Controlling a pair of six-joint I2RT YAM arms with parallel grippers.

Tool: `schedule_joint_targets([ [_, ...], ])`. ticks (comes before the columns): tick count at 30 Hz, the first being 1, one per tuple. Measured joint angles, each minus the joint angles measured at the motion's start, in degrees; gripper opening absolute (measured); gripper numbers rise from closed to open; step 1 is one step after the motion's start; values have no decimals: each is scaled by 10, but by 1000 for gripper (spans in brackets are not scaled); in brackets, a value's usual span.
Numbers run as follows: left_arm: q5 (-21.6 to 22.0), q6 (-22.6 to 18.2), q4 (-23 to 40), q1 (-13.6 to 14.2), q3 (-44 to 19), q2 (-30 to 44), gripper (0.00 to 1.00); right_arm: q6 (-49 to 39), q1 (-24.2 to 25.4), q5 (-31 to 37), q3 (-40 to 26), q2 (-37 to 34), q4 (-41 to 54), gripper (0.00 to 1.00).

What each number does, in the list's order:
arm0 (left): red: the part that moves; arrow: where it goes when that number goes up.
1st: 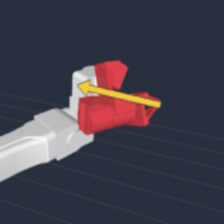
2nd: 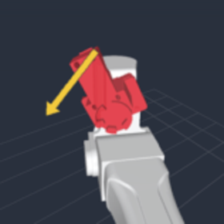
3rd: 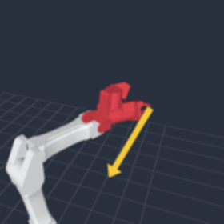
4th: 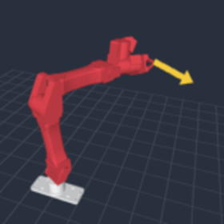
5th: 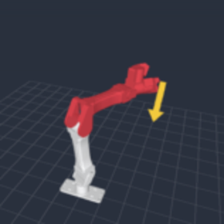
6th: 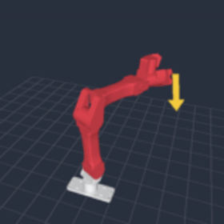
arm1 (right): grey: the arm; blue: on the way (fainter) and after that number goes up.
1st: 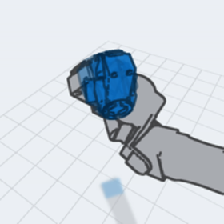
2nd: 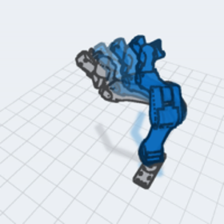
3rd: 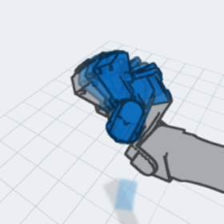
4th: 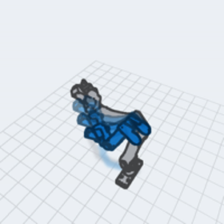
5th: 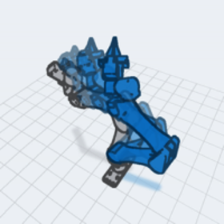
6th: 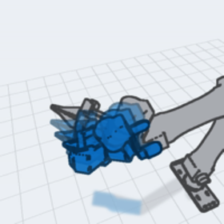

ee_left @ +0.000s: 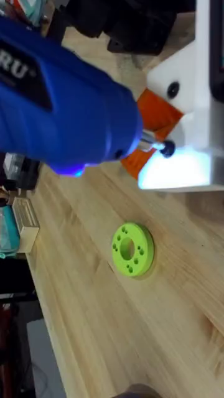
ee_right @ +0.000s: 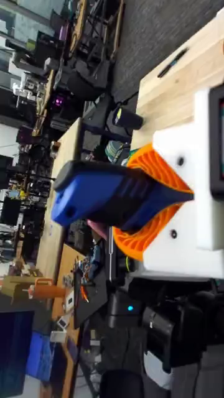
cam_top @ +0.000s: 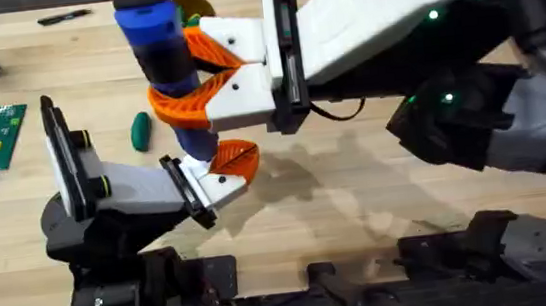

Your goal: Pick up the gripper from the table and insert it into the empty holder that is missing its gripper. Then pick up a screw, insert it into the mounting hole, and use the screwdriver to tighten it. Finally, clean up the table by picking up the vegetable and placing it into the bucket.

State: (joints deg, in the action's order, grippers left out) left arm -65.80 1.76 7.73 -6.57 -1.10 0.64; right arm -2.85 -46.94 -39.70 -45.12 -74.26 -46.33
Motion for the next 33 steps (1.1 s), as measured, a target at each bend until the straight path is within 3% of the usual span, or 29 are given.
schedule_joint_targets([
  [33, 0, 0, 0, 0, 0, 0, 6, -1, 0, 0, -4, -10, 0, 21],
])
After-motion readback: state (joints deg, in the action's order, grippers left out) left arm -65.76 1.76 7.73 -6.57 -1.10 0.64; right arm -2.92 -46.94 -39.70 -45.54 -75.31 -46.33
